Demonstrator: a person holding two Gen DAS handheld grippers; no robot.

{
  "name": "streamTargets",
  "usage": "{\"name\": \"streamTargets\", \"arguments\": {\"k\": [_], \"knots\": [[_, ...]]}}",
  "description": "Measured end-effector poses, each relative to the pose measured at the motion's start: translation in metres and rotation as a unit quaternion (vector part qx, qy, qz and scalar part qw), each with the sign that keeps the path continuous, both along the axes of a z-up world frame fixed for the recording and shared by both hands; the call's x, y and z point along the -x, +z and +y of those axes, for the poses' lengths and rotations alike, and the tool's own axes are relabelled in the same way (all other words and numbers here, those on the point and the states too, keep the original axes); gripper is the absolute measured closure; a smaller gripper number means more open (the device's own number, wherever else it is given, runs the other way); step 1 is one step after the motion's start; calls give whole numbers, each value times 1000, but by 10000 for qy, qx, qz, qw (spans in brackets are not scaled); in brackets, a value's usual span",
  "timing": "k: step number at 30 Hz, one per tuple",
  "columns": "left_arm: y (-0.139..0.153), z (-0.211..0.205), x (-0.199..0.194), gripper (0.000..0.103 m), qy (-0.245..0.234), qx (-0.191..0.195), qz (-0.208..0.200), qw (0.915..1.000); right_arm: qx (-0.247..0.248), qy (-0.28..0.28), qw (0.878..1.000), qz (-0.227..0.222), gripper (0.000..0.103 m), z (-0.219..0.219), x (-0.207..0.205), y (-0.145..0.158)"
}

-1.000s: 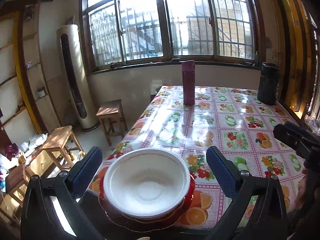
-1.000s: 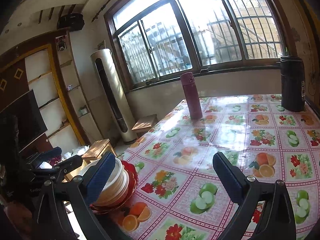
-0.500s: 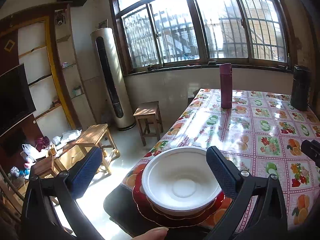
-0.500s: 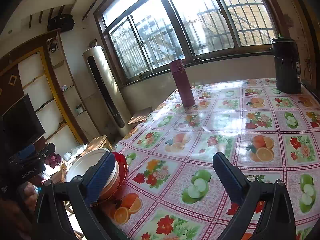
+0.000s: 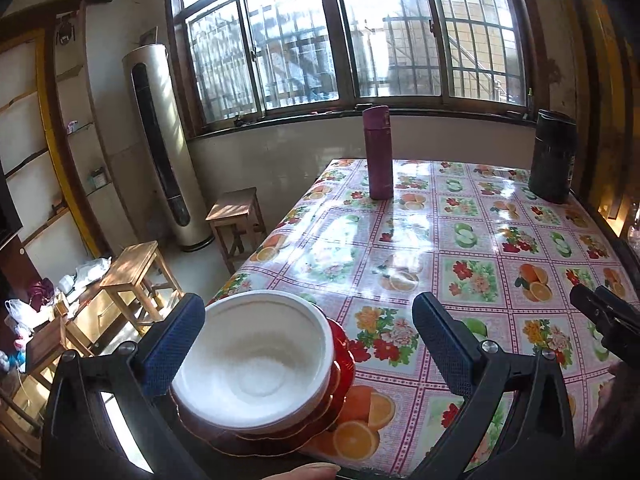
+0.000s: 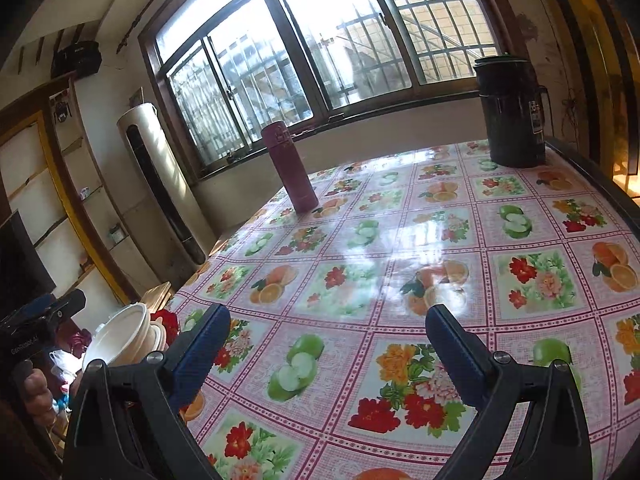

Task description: Organize plates and bowls

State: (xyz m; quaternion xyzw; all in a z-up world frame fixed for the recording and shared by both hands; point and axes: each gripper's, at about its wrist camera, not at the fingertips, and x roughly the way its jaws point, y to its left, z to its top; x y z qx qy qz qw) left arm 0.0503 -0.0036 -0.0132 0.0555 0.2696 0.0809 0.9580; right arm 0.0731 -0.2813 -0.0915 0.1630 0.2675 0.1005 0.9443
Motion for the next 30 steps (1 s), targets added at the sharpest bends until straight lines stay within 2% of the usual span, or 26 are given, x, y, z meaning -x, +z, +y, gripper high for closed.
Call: {"name": "streamTargets", "arguments": {"k": [8,19,30], "knots": [[-3,-19,-2,0,-479,214,139,9985,19,-73,9999,136,4,-12,-3,-8],[0,-4,0,0,-424,242,40,9988,190,179,9996,87,4,18,-3,-2],[-9,16,0,0,-340,410,149,9985,295,579,9978,96,4,61,2,2]]}}
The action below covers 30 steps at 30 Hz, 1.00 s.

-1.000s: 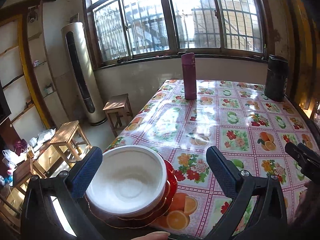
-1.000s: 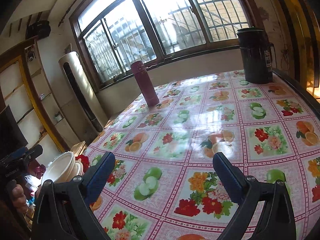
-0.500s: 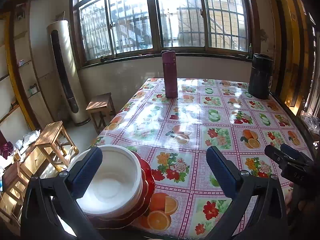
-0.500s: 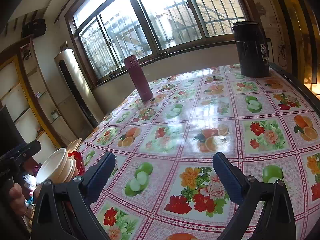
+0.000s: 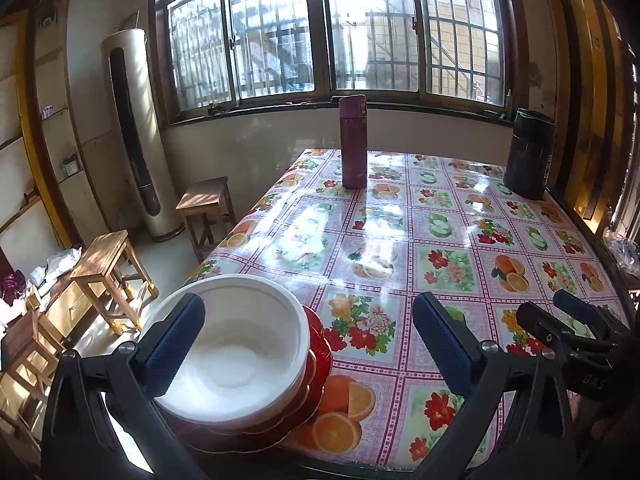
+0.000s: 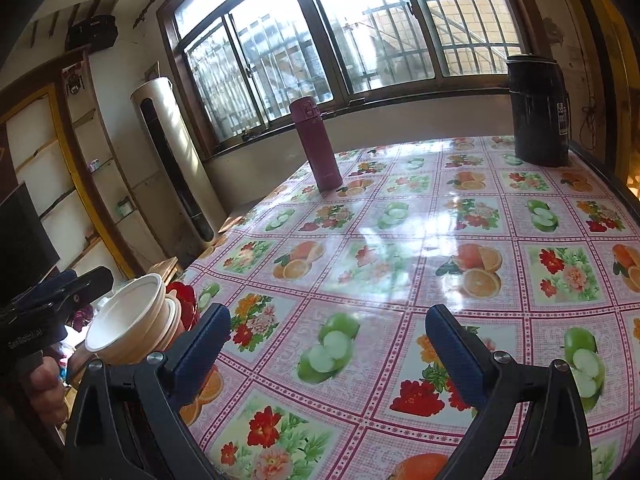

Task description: Organize plates and bowls

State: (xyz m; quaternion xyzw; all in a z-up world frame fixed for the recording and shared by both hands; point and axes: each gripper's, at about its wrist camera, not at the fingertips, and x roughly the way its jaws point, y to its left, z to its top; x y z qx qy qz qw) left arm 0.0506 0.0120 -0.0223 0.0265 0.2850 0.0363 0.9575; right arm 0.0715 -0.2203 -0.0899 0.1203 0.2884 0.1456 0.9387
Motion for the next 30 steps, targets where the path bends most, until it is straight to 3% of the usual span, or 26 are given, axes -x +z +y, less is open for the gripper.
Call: {"name": "streamTargets", "arguments": {"k": [9,20,30], "knots": [[-2,32,12,0,428,-116,-49,9990,-48,600,9981,-153,4,52,5,10],[-8,68,29,0,826,48,-42,9966,-124,1065,9929,-515,1,94,20,34],[-7,85,40,0,968,145,-105,9951,-70,1233,9899,-698,1,119,39,41]]}}
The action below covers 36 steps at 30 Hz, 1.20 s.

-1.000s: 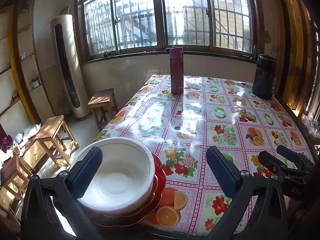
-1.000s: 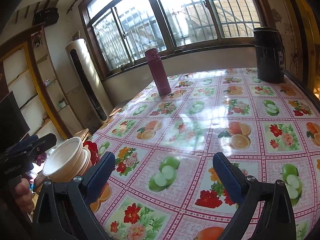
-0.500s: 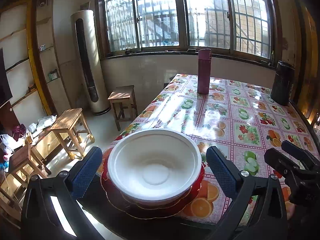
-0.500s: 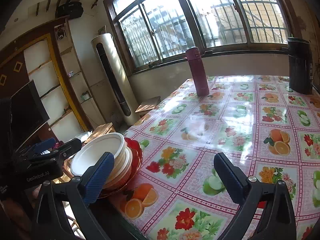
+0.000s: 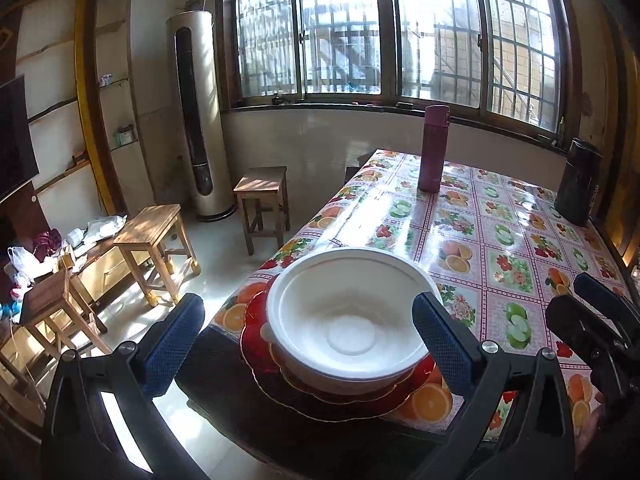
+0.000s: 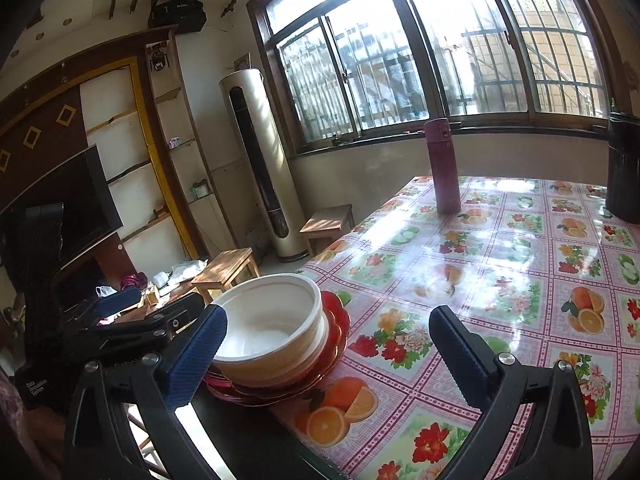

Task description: Organize plates and bowls

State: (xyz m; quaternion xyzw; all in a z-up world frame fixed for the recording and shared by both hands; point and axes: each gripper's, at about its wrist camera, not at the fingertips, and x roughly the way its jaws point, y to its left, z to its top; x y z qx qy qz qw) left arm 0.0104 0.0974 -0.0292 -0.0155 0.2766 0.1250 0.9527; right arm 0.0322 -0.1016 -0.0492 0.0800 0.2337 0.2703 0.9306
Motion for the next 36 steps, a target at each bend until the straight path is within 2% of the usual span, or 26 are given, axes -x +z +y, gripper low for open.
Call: {"name": "streamTargets", "arguments": {"k": [10,30,36], "knots": [[0,-2,1,0,32,-78,4,10000,3,23,9999,-144,1,3,9,5],[-5,-9,-3,0,-11,-186,120,9998,-53,62,10000,-14,1,5,3,-1],[-3,-11,-2,0,58,-221,-34,9997,-13,56,10000,-15,1,5,2,-3]]}}
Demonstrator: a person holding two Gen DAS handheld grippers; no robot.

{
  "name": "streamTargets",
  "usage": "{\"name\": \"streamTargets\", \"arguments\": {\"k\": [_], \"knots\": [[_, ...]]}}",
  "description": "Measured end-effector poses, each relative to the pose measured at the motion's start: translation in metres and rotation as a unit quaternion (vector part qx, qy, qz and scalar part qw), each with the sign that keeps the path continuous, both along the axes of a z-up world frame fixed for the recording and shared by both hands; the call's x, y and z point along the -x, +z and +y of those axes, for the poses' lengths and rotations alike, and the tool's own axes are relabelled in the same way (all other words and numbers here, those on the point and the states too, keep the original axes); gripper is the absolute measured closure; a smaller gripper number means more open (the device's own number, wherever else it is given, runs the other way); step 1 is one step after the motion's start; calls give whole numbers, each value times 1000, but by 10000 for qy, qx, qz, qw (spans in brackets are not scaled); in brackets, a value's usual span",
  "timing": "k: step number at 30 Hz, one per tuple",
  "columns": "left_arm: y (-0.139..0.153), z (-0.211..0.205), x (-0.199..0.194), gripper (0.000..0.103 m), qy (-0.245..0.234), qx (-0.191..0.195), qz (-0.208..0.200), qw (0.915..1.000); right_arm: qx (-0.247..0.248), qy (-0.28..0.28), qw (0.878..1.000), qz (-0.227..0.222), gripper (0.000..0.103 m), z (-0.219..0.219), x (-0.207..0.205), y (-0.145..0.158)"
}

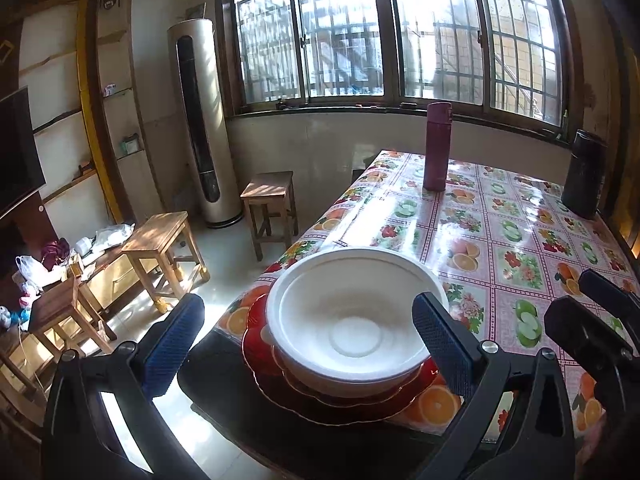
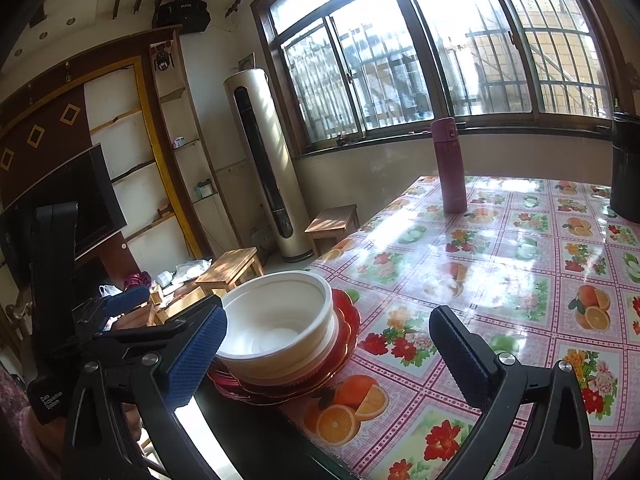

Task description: Organize plates and bowls

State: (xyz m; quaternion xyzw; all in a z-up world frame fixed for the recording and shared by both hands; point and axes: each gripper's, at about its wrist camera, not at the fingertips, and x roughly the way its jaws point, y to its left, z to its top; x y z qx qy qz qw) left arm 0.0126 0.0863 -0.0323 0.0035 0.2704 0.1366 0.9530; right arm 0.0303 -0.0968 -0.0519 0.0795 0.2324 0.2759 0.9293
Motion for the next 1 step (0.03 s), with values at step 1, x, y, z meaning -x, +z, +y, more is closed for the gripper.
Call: {"name": "streamTargets", "arguments": {"k": [1], "knots": [[1,-1,-1,0,-16,29,15,10000,7,-13,10000,-8,1,-1,0,0]]}}
